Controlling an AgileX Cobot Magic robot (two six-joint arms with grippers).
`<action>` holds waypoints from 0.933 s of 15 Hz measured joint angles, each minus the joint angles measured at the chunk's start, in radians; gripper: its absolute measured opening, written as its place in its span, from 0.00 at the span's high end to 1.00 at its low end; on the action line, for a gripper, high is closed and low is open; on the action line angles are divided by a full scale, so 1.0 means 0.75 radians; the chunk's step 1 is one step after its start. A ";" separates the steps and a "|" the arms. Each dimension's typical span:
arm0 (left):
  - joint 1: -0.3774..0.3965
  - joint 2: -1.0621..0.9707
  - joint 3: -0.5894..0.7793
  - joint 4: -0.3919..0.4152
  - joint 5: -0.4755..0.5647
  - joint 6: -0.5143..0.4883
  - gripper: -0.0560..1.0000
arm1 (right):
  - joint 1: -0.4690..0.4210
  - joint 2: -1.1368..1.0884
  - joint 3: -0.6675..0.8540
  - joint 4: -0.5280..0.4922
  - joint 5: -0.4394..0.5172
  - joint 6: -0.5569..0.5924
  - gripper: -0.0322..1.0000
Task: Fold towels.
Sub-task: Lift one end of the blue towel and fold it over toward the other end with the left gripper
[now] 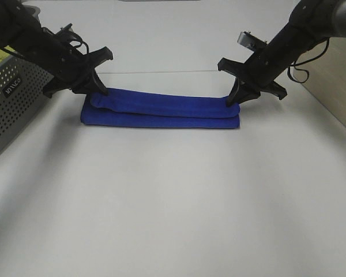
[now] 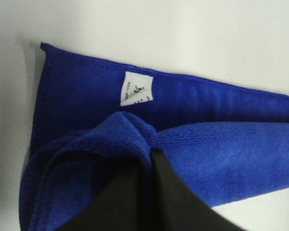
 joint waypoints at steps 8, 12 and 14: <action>0.013 0.027 -0.041 0.092 0.032 0.024 0.28 | 0.000 -0.045 -0.003 -0.023 0.008 0.000 0.24; 0.031 0.028 -0.071 0.252 0.137 -0.004 0.27 | 0.000 -0.101 -0.004 -0.093 0.013 0.000 0.22; 0.024 0.048 -0.071 0.204 0.124 -0.004 0.27 | 0.000 -0.103 -0.004 -0.093 0.016 0.000 0.22</action>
